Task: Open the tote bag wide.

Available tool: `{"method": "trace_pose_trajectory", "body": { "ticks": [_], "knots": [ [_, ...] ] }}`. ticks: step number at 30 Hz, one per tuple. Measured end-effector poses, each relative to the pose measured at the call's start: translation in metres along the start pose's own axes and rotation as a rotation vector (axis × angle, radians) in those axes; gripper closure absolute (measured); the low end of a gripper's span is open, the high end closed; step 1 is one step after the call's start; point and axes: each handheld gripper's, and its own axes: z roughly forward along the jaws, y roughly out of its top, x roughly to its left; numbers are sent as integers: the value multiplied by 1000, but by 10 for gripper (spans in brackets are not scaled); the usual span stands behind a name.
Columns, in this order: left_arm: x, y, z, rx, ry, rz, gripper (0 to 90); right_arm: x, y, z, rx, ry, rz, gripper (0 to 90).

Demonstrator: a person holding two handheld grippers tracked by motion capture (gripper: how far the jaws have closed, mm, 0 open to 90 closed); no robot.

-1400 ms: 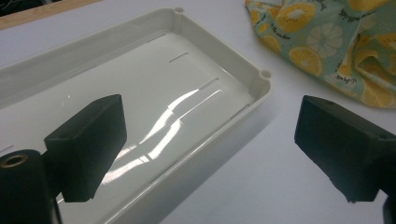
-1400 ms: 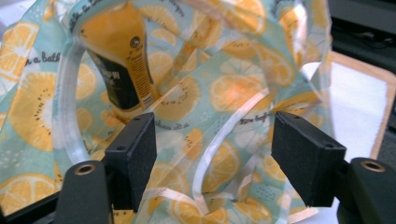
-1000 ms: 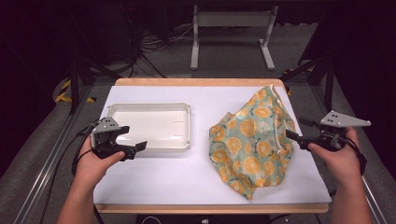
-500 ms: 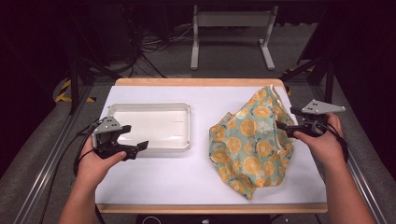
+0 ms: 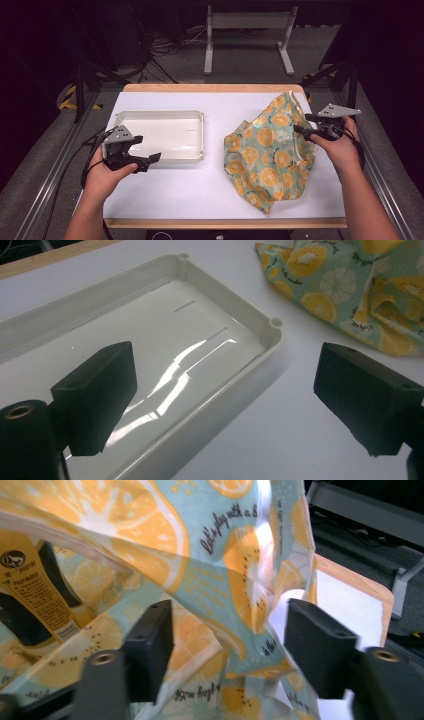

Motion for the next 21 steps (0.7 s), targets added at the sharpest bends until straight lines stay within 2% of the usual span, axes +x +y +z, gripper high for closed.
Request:
{"method": "trace_pose_trajectory", "body": {
  "ticks": [1,2,4,5,7,13,16,21],
  "knots": [
    [0,0,0,0,0,0,108,0,0,0,0,0,0,432],
    [0,0,0,-1,1,3,108,0,0,-1,4,-1,-4,488],
    [0,0,-1,-4,3,0,108,-1,0,-5,3,-14,-19,621],
    [0,0,-1,-8,3,-2,108,-1,0,-8,-1,-16,-33,726],
    [-1,1,0,-9,5,0,108,1,2,-14,-9,-21,-55,828],
    [-4,0,6,11,-7,8,109,4,12,-27,-36,-41,-87,895],
    [-7,1,10,16,-16,21,109,6,20,-35,-60,-29,-88,900],
    [-10,1,12,16,-29,13,109,9,30,-48,-96,-21,-93,900]
  ]
}}
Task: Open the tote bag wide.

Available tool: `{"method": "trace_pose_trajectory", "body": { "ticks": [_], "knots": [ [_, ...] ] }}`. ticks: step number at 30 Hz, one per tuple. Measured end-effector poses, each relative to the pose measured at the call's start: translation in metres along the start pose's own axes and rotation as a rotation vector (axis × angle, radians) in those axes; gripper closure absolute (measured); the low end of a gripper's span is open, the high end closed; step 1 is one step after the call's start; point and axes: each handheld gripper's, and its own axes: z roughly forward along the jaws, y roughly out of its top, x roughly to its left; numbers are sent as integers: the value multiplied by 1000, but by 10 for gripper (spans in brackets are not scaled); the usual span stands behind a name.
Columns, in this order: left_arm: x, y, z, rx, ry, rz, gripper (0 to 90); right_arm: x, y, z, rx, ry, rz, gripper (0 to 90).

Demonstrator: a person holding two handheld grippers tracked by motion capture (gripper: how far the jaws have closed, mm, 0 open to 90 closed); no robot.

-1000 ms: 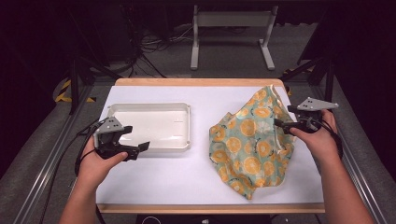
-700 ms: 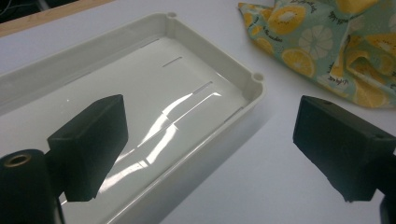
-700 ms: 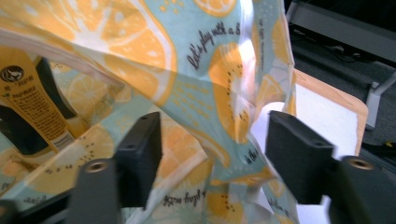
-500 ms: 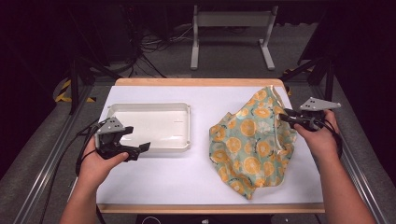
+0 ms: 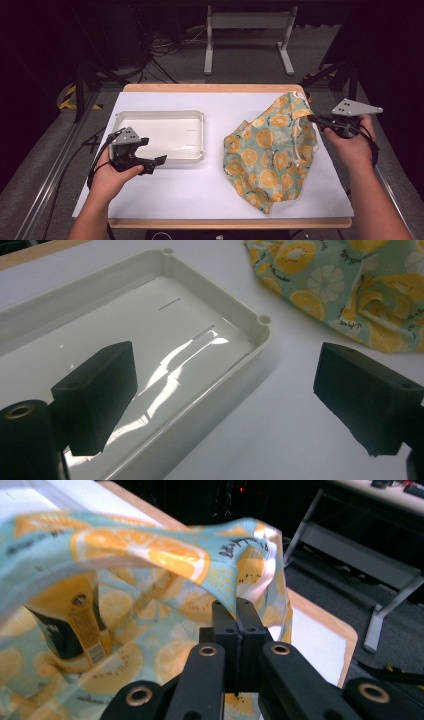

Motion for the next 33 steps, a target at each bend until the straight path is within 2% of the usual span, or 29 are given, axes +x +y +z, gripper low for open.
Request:
{"method": "trace_pose_trajectory", "body": {
  "ticks": [3,7,12,20,21,25,30,33],
  "knots": [
    [-2,2,1,1,-10,16,109,1,7,-9,-34,10,7,900],
    [-4,2,3,-3,-17,15,110,3,14,-15,-57,21,10,900],
    [-7,3,5,7,-21,12,111,9,28,-24,-114,64,17,900],
    [-10,5,7,-1,-31,22,112,19,46,-33,-162,108,8,900],
    [-10,5,8,-4,-37,27,112,20,48,-34,-165,112,8,900],
    [-11,6,9,-29,-68,6,116,24,58,-38,-185,135,3,900],
    [-16,13,8,-71,-64,-2,118,29,68,-42,-203,164,-4,900],
    [-19,18,9,-79,-69,13,118,33,75,-43,-207,175,-11,900]
  ]
}}
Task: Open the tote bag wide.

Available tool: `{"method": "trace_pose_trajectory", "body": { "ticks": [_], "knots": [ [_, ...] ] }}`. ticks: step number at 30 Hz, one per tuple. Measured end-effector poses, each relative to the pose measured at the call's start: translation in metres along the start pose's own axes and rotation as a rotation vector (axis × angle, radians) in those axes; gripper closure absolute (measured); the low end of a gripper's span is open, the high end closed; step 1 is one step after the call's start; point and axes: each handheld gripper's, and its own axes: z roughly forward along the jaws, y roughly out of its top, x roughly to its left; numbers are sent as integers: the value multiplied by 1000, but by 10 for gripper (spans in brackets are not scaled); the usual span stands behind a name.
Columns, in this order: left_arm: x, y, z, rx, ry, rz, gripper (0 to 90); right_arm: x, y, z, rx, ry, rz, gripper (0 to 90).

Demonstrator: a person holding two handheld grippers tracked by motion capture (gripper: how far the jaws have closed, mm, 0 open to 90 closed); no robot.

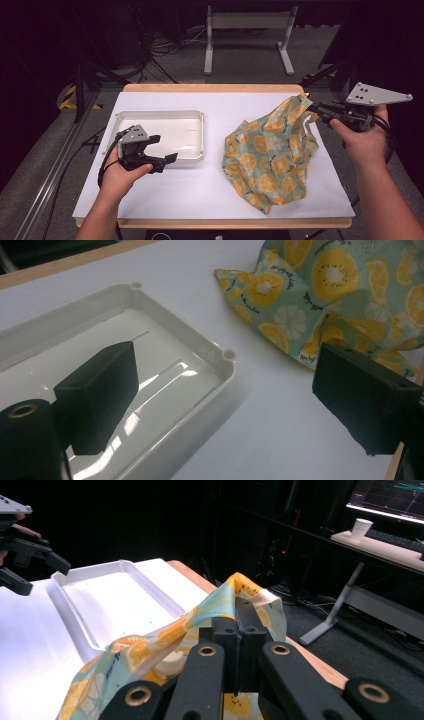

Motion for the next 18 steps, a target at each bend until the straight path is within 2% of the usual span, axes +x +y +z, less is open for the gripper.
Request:
{"method": "trace_pose_trajectory", "body": {
  "ticks": [2,4,6,11,16,18],
  "knots": [
    [-1,2,1,0,0,10,116,3,5,1,-1,13,-3,900],
    [-3,3,5,-12,-20,-1,116,5,7,2,-3,18,-4,900],
    [-5,4,11,-12,-39,-6,115,11,13,5,-23,33,6,900],
    [-12,6,20,-2,-57,4,111,24,22,14,-33,68,-8,900],
    [-21,14,25,-10,-71,25,105,31,27,22,-32,100,3,900],
    [-25,19,28,-24,-91,43,93,34,29,25,-31,112,0,900]
  ]
}}
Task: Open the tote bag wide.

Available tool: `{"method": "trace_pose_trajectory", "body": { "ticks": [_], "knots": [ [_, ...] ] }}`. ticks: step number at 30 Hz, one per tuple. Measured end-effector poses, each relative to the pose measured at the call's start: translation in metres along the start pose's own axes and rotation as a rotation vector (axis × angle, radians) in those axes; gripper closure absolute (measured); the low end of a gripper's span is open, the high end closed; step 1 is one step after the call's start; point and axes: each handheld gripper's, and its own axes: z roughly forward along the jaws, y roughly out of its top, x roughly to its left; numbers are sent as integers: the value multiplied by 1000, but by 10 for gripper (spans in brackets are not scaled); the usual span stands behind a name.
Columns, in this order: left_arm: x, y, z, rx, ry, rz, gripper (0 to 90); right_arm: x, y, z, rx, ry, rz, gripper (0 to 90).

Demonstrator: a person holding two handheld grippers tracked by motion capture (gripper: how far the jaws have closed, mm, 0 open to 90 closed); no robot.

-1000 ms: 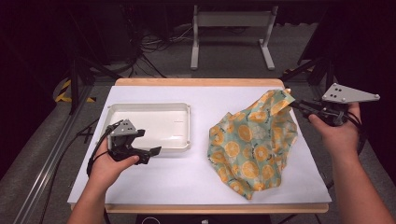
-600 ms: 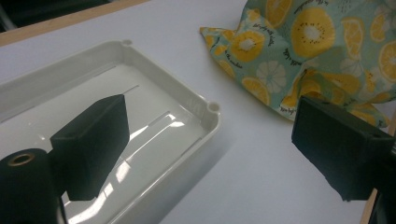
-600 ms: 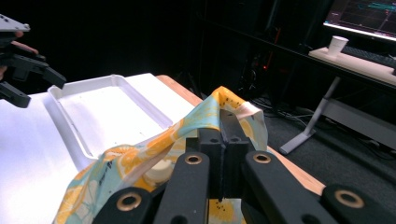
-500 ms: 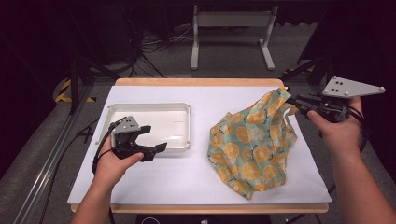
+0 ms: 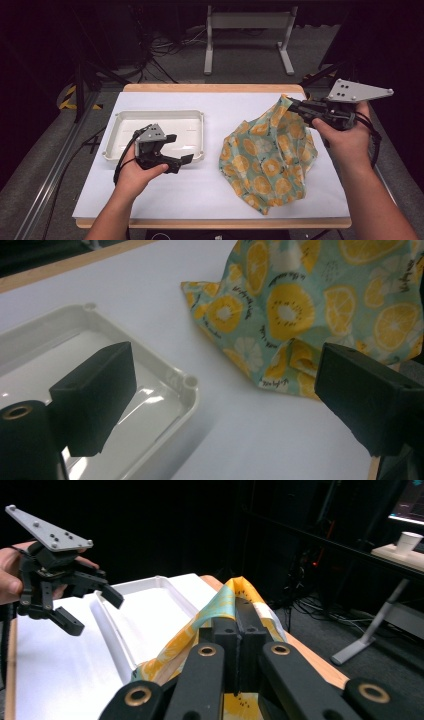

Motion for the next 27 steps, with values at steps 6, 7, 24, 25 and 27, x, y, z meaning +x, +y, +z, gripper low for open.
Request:
{"method": "trace_pose_trajectory", "body": {
  "ticks": [6,7,24,25,27],
  "knots": [
    [-13,15,7,-33,-57,39,44,7,8,7,0,23,-17,900],
    [-17,20,9,-45,-71,52,37,10,12,10,4,29,-22,900],
    [-47,61,23,-159,-171,112,30,24,25,31,-8,65,-49,900],
    [-51,67,28,-160,-169,123,30,26,26,33,-28,76,-61,900],
    [-52,69,30,-160,-170,124,30,29,26,36,-34,84,-67,900]
  ]
}}
